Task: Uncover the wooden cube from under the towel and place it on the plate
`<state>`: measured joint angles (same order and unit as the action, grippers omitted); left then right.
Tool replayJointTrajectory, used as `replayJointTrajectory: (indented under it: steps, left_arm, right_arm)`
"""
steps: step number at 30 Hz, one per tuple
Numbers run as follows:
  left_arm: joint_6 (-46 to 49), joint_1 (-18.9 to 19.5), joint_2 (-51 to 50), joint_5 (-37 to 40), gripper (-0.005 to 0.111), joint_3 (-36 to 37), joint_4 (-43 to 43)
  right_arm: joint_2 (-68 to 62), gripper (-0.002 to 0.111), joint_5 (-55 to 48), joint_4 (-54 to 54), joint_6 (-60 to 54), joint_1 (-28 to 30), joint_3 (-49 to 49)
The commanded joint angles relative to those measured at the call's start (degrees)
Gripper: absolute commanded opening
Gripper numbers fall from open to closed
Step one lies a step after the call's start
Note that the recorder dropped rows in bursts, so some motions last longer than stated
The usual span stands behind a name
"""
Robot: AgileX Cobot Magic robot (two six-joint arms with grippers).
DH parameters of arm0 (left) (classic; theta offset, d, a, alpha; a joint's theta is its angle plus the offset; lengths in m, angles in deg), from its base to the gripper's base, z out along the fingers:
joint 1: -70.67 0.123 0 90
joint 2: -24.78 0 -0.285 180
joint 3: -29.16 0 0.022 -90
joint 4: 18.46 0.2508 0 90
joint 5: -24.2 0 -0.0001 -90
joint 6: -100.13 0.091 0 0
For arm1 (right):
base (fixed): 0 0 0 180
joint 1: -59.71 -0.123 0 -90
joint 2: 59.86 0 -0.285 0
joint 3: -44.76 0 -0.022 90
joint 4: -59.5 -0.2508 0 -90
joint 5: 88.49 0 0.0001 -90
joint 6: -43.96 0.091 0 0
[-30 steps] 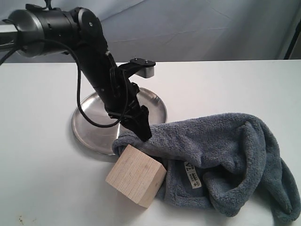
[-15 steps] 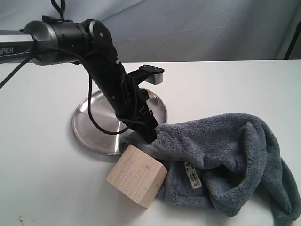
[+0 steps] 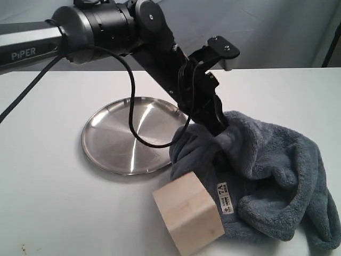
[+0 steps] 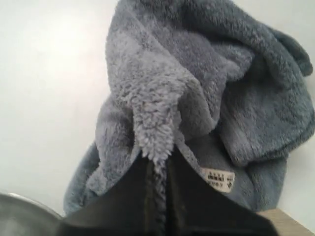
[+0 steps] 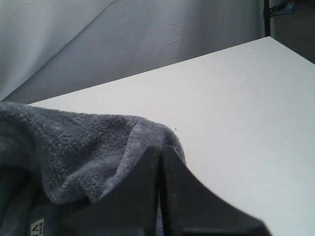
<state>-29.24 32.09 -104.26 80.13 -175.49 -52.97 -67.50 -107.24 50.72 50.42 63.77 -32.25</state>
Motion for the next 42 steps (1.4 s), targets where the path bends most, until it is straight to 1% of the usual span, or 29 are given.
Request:
replayJointTrajectory:
  steps: [1,4,8,9,11,15,20,23,26,29,31,34,36,42]
  left_arm:
    - [0.76,-0.78,0.16,-6.29,0.000,-1.76,-0.99]
    - [0.76,-1.02,-0.07,-11.08,0.000,-1.76,-1.29]
    - [1.04,-1.02,-0.67,-15.73,0.000,-1.76,-5.61]
    - [2.67,-1.15,-0.83,-17.12,0.000,-1.76,-8.44]
    - [8.82,-1.56,-1.07,-19.00,0.000,-1.76,-12.25]
    - [19.99,-3.87,-1.07,-24.19,0.000,-1.76,-18.47]
    - [26.03,-6.90,-1.67,-29.06,0.000,-1.76,-19.83]
    - [26.30,-8.24,-2.07,-32.08,0.000,-1.76,-20.21]
    - [26.47,-8.78,-2.09,-34.21,0.000,-2.84,-20.21]
    - [26.47,-8.88,-2.09,-38.03,0.000,-5.11,-22.66]
    - [26.47,-8.88,-2.09,-39.52,0.000,-7.27,-26.29]
    - [26.47,-8.88,-2.19,-38.77,0.000,-9.28,-29.20]
    - [26.47,-8.88,-2.19,-37.46,0.000,-9.89,-29.41]
    - [26.47,-8.88,-2.94,-37.47,0.000,-9.77,-29.41]
  right_arm:
    - [-0.14,0.000,0.07,0.55,-0.32,-0.07,-0.20]
    - [-0.14,0.000,0.07,0.55,-0.32,-0.07,-0.20]
    - [-0.14,0.000,0.07,0.55,-0.32,-0.07,-0.20]
    - [-0.14,0.000,0.07,0.55,-0.32,-0.07,-0.20]
    - [-0.14,0.000,0.07,0.55,-0.32,-0.07,-0.20]
    - [-0.14,0.000,0.07,0.55,-0.32,-0.07,-0.20]
    - [-0.14,0.000,0.07,0.55,-0.32,-0.07,-0.20]
    - [-0.14,0.000,0.07,0.55,-0.32,-0.07,-0.20]
    - [-0.14,0.000,0.07,0.55,-0.32,-0.07,-0.20]
    - [-0.14,0.000,0.07,0.55,-0.32,-0.07,-0.20]
    - [-0.14,0.000,0.07,0.55,-0.32,-0.07,-0.20]
    - [-0.14,0.000,0.07,0.55,-0.32,-0.07,-0.20]
    - [-0.14,0.000,0.07,0.55,-0.32,-0.07,-0.20]
    - [-0.14,0.000,0.07,0.55,-0.32,-0.07,-0.20]
